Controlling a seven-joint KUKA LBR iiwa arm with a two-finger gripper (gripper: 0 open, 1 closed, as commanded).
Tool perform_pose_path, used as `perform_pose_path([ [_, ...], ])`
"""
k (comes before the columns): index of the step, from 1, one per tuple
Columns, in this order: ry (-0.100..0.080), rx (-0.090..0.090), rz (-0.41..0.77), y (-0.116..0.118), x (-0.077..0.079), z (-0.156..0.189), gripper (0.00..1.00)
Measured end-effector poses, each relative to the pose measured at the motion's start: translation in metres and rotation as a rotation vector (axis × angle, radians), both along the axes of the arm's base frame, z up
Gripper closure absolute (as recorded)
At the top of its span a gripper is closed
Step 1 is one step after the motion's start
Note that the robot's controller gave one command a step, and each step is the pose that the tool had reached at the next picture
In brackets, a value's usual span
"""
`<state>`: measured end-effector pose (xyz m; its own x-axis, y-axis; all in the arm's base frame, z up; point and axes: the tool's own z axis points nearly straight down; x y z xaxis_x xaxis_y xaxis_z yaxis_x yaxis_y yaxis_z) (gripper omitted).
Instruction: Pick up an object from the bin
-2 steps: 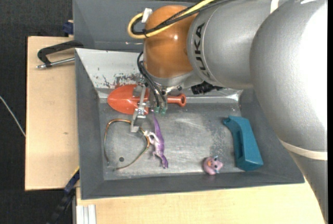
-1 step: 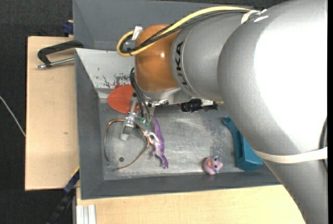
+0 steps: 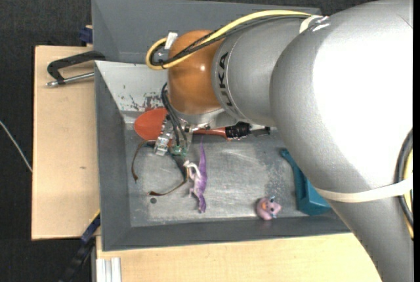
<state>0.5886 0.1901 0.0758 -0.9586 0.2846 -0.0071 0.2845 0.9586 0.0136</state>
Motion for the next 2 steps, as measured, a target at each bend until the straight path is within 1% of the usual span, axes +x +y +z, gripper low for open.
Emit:
perform_pose_path([
  [1, -0.001, -0.002, -0.001, -0.0019, 0.0007, -0.0001, 1.0],
  [2, 0.004, -0.004, -0.001, -0.0022, -0.0005, 0.0027, 1.0],
])
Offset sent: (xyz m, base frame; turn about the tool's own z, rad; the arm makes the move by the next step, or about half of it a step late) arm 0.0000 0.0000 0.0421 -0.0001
